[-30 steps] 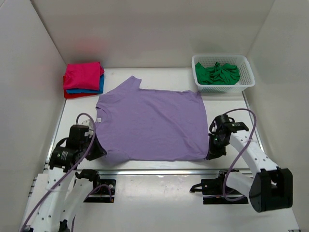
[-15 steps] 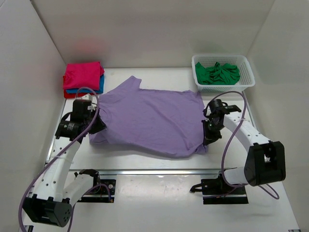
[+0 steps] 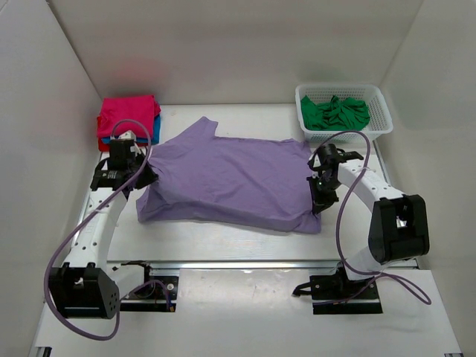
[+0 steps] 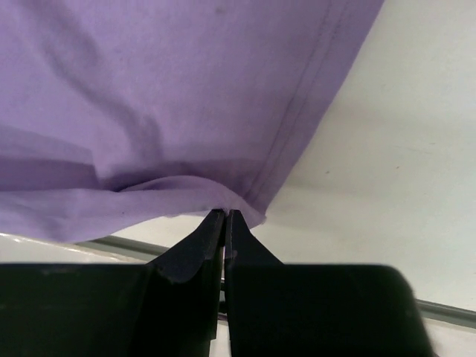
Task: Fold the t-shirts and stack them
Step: Fold the flattened tshirt in 1/3 of the way
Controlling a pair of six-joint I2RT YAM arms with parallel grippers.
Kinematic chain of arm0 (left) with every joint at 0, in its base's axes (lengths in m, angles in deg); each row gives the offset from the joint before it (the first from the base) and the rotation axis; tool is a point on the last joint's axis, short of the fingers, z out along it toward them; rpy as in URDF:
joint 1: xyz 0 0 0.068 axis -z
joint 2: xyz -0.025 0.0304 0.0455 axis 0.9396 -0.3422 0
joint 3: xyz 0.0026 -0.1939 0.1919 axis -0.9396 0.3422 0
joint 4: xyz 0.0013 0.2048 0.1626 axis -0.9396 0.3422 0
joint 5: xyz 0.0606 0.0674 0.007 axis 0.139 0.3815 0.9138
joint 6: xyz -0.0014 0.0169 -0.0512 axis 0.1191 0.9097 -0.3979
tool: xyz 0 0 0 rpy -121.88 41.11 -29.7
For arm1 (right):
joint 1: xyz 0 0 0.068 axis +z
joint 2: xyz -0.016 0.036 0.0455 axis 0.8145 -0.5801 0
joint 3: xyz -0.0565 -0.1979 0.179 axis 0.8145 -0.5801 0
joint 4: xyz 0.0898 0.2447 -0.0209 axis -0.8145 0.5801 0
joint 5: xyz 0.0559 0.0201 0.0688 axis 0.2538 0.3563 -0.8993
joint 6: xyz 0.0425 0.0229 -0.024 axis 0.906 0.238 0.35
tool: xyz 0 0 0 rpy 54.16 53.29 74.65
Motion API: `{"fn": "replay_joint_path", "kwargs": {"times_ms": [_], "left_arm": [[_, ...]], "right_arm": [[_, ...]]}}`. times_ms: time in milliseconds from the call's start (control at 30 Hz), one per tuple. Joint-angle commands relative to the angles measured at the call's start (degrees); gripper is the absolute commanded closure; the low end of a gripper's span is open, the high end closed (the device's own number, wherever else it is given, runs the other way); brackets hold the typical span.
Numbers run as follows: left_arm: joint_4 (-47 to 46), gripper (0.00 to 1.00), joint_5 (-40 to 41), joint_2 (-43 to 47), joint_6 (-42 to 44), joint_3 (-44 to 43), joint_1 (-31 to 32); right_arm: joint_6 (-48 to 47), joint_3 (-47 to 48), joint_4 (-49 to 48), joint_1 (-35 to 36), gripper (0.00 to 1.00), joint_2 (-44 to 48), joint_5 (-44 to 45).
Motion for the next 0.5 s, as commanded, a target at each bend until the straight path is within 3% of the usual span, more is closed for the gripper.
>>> {"fn": "replay_joint_path", "kwargs": {"times_ms": [0,467], "left_arm": [[-4.8,1.00,-0.5,-0.7,1.9,-1.4,-0.1],[-9.5,1.00,-0.9,-7.1,3.6,-1.3,-0.5]], "right_arm": [[-1.8,1.8,-1.6,-0.6,1.00,-0.7,1.2],[-2.5,3.9,-6.2,-2.9,1.00,-3.4,2.3]]}}
